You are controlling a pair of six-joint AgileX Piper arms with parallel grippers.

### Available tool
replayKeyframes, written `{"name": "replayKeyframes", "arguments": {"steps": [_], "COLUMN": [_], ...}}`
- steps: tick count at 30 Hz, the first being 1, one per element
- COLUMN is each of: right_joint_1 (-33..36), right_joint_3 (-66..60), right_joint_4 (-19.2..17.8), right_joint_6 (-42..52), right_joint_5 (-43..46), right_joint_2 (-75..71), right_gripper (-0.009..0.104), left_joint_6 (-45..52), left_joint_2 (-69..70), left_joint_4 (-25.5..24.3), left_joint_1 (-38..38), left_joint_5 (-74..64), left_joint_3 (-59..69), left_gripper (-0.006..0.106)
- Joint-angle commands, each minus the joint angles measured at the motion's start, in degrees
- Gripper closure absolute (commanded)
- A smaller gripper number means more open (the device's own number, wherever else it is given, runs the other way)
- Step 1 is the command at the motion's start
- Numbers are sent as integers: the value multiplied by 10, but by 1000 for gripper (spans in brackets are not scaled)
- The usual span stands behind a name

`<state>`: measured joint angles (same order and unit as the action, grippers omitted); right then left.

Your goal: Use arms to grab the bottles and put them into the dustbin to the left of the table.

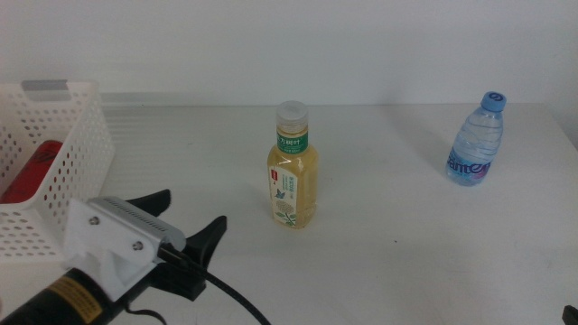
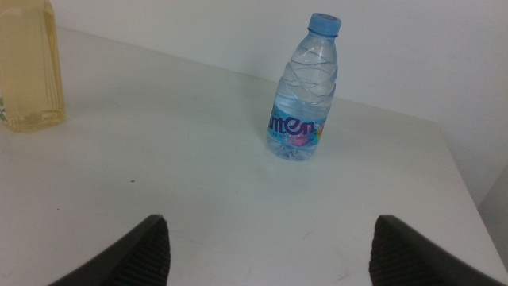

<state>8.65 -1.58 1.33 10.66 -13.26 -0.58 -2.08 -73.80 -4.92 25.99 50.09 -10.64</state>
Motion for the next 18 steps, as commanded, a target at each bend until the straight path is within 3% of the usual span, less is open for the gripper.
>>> {"name": "replayKeyframes", "arguments": {"steps": [1, 9, 18], "right_joint_1": [-3, -3, -3], "right_joint_3": [4, 4, 4], "right_joint_4": [-4, -4, -4], "right_joint_6": [5, 5, 5], "right_joint_5": [44, 44, 44], "right_joint_2": [-15, -15, -15], "right_gripper": [30, 30, 30], "left_joint_6": [-30, -41, -82], "left_joint_2": [-26, -171, -260], "left_joint_4": [-16, -77, -72], "left_joint_1": [1, 1, 1], "left_joint_5": [103, 224, 228], "left_joint_3": [-15, -64, -150], "left_gripper": [11, 11, 11]}}
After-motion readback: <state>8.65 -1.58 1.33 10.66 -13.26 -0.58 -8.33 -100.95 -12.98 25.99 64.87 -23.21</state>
